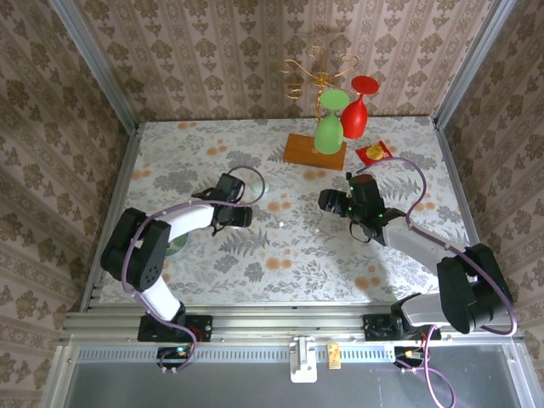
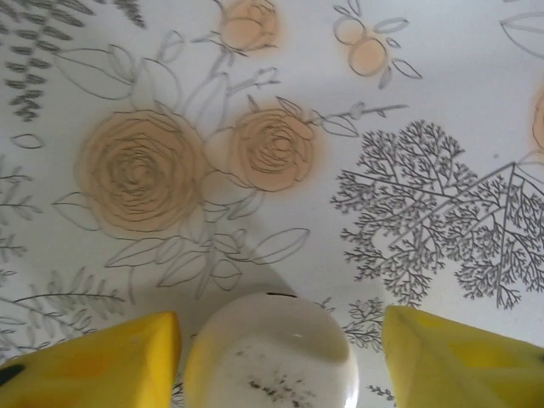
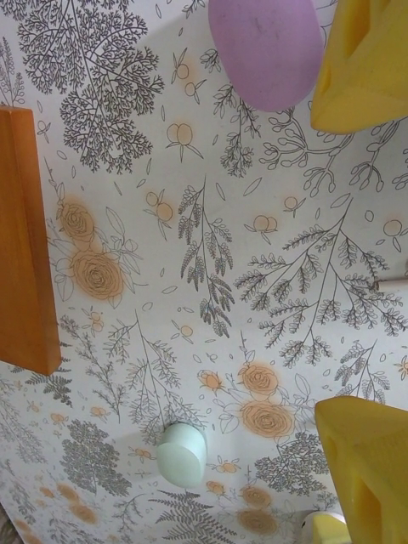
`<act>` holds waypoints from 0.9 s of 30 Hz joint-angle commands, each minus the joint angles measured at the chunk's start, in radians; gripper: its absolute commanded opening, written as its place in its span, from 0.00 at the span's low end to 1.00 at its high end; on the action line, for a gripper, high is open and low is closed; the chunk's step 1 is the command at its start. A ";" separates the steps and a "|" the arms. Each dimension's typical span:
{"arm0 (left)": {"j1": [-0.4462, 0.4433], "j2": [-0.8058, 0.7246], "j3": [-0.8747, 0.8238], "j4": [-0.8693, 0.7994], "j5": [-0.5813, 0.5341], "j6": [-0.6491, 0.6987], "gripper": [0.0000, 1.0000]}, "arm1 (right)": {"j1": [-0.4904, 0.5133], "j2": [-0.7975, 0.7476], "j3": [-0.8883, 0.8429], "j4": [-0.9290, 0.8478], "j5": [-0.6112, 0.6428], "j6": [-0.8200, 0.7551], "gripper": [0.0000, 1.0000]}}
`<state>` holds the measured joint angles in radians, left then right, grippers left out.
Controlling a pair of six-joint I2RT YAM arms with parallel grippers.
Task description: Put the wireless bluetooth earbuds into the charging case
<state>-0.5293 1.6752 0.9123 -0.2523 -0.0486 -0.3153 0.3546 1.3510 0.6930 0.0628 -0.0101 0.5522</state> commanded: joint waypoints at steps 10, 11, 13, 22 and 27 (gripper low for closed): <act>-0.066 -0.004 0.048 -0.123 0.098 -0.109 0.65 | 0.006 0.013 0.034 -0.004 -0.006 -0.012 0.81; -0.074 -0.014 0.038 -0.116 0.130 -0.129 0.68 | 0.007 0.013 0.035 -0.002 -0.010 -0.012 0.81; -0.088 -0.029 0.019 -0.090 0.173 -0.169 0.74 | 0.007 0.014 0.035 0.000 -0.014 -0.014 0.81; -0.093 -0.064 -0.001 -0.074 0.095 -0.219 0.78 | 0.029 0.034 0.049 0.011 -0.040 -0.024 0.81; -0.108 -0.057 0.027 -0.123 0.043 -0.205 0.79 | 0.035 0.066 0.055 0.014 -0.052 -0.019 0.81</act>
<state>-0.6281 1.6279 0.9070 -0.3225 0.0460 -0.5056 0.3813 1.3975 0.7193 0.0639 -0.0418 0.5480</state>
